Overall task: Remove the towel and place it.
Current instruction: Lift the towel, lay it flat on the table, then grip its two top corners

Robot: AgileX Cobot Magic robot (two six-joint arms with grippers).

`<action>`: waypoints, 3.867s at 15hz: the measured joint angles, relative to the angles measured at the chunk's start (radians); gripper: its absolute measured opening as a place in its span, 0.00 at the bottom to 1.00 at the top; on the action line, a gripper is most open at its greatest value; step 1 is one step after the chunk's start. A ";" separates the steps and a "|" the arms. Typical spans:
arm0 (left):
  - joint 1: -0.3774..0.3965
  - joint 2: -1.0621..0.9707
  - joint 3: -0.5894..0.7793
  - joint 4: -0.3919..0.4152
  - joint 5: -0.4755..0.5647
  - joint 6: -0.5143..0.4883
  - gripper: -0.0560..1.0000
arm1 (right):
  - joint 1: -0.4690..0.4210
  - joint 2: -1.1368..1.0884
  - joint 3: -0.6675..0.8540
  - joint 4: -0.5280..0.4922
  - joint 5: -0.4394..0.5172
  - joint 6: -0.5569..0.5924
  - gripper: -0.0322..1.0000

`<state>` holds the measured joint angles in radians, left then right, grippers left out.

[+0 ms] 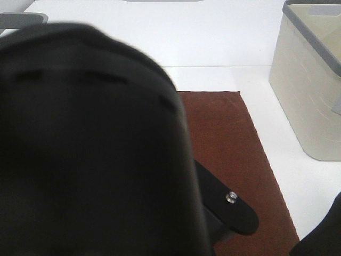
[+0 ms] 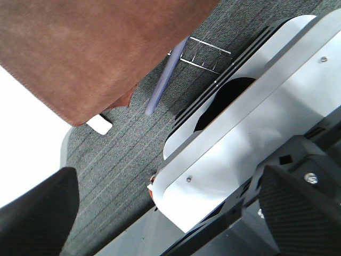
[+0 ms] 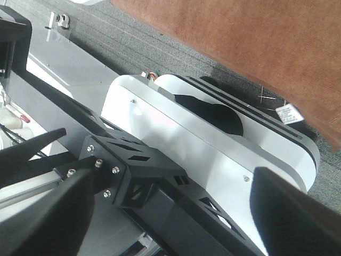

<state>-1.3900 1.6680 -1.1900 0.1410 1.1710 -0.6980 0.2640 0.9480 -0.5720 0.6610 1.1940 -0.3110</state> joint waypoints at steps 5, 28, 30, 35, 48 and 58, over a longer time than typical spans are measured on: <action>0.297 0.000 0.000 -0.104 0.009 0.257 0.85 | -0.002 0.064 -0.170 -0.171 -0.033 0.105 0.78; 1.145 0.657 -0.860 -0.472 -0.098 0.798 0.94 | -0.115 1.323 -1.592 -0.393 0.018 0.142 0.78; 1.145 0.669 -0.916 -0.491 -0.067 0.798 0.94 | -0.114 1.334 -1.631 -0.420 0.020 0.178 0.78; 1.145 0.669 -1.004 -0.487 0.031 0.798 0.94 | -0.071 1.244 -1.681 -0.448 0.025 0.183 0.78; 1.145 0.669 -1.004 -0.429 0.041 0.810 0.94 | -0.077 1.484 -1.642 -0.308 0.023 0.186 0.78; 1.148 0.669 -1.004 -0.408 0.042 0.831 0.94 | -0.132 1.462 -1.569 -0.361 0.023 0.219 0.78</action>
<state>-0.2420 2.3370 -2.1940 -0.2670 1.2130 0.1330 0.1320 2.4100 -2.1410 0.3000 1.2170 -0.0920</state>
